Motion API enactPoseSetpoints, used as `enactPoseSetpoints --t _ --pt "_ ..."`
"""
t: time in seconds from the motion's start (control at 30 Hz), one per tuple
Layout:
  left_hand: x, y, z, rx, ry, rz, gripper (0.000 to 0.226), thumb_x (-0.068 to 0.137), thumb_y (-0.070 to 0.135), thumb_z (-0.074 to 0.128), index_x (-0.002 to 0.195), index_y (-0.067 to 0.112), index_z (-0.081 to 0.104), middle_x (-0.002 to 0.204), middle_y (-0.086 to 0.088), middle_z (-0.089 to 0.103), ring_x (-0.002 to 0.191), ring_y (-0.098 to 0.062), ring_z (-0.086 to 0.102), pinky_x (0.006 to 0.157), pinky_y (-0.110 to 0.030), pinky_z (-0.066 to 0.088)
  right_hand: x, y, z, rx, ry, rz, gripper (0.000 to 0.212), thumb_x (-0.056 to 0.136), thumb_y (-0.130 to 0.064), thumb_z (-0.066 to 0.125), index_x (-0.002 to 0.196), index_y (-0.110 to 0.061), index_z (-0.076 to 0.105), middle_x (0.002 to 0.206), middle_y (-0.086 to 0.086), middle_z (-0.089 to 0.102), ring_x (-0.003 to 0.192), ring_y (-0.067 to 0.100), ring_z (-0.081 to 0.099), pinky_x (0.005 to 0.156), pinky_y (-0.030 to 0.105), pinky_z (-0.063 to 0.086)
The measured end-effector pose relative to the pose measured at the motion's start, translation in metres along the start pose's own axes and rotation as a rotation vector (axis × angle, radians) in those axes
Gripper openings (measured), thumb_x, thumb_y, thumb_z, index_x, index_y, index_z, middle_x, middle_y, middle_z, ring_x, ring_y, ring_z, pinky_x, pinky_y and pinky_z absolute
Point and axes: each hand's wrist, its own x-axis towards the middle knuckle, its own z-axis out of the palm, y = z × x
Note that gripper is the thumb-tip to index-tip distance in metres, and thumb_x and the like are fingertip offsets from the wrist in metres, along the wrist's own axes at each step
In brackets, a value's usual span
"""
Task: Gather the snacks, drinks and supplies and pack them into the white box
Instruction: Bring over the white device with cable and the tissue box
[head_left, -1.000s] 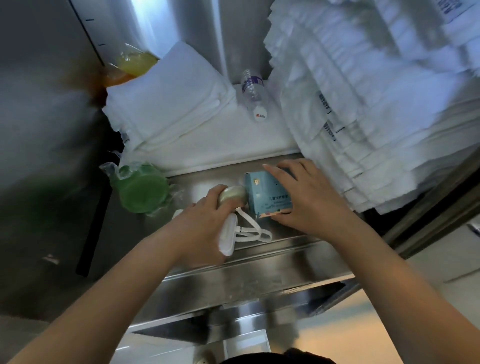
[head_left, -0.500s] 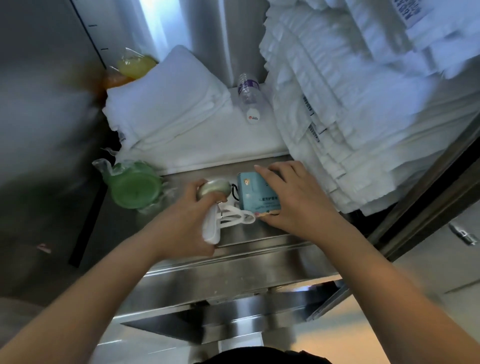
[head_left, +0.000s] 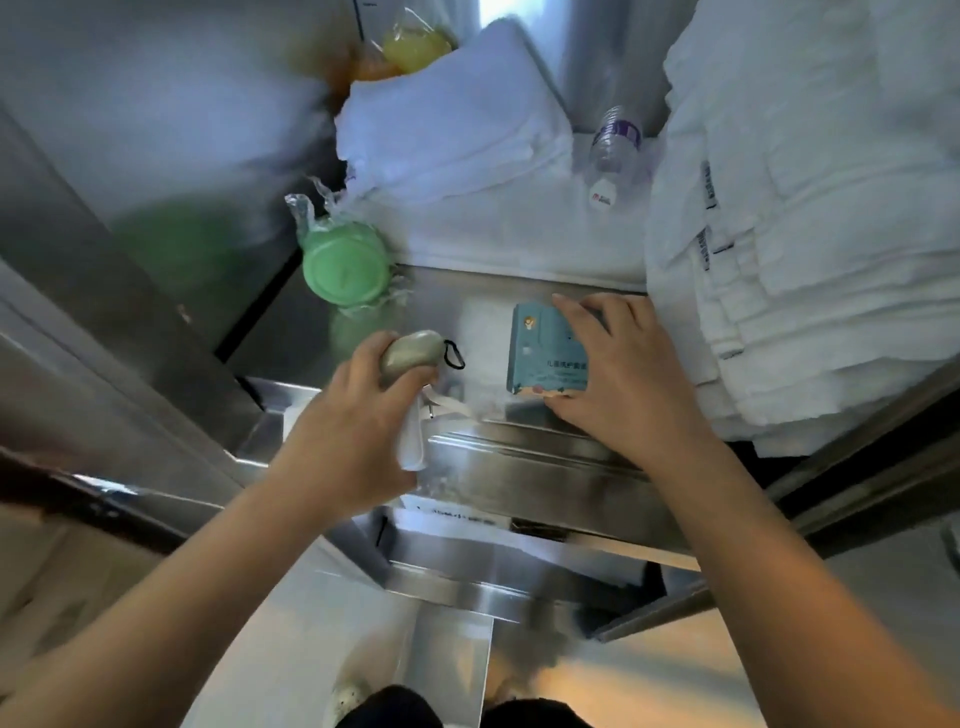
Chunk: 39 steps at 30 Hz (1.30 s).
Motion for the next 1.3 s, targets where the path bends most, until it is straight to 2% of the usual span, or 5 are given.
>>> enactPoseSetpoints --t 0.47,0.63,0.83,1.07,1.3 --pt "-0.177 -0.026 -0.044 0.105 0.134 -0.329 0.080 0.042 0.022 0.074 0.120 0.017 0.055 0.130 -0.017 0.039 0.092 -0.038 0.054 0.058 -0.032 0.043 -0.039 -0.141 -0.004 0.131 -0.070 -0.363 0.091 0.066 -0.055 0.068 0.142 -0.016 0.039 0.125 0.005 0.048 0.115 0.026 0.035 0.097 0.039 0.038" --pt "-0.299 -0.033 -0.065 0.114 0.193 -0.545 0.077 0.045 0.017 0.072 0.119 0.021 0.052 0.133 -0.012 0.035 0.096 -0.036 0.053 0.066 -0.036 0.049 -0.089 -0.239 -0.007 0.186 -0.048 -0.554 0.087 0.064 -0.040 0.080 0.139 -0.014 0.044 0.123 0.007 0.051 0.112 0.028 0.041 0.095 0.036 0.037" --pt "-0.487 -0.022 -0.098 0.083 0.215 -0.837 0.081 0.044 0.020 0.073 0.119 0.031 0.044 0.132 -0.004 0.028 0.103 -0.035 0.049 0.065 -0.040 0.052 -0.189 -0.383 -0.016 0.292 -0.109 -0.820 0.088 0.066 -0.046 0.078 0.140 -0.016 0.043 0.125 0.004 0.049 0.114 0.025 0.039 0.094 0.034 0.035" --pt "-0.686 0.033 -0.132 0.142 0.324 -1.251 0.081 0.047 0.025 0.071 0.119 0.039 0.036 0.133 0.005 0.019 0.107 -0.029 0.046 0.064 -0.032 0.044 -0.307 -0.533 -0.029 0.454 -0.163 -1.156 0.086 0.063 -0.039 0.081 0.137 -0.012 0.047 0.119 0.007 0.053 0.108 0.028 0.044 0.095 0.037 0.041" --pt "-0.795 0.067 -0.158 0.266 0.429 -1.498 0.078 0.049 0.023 0.067 0.120 0.037 0.039 0.135 0.000 0.024 0.105 -0.033 0.049 0.062 -0.033 0.048 -0.380 -0.638 -0.053 0.534 -0.181 -1.471 0.085 0.067 -0.041 0.078 0.140 -0.013 0.044 0.120 0.006 0.051 0.110 0.027 0.043 0.091 0.034 0.041"
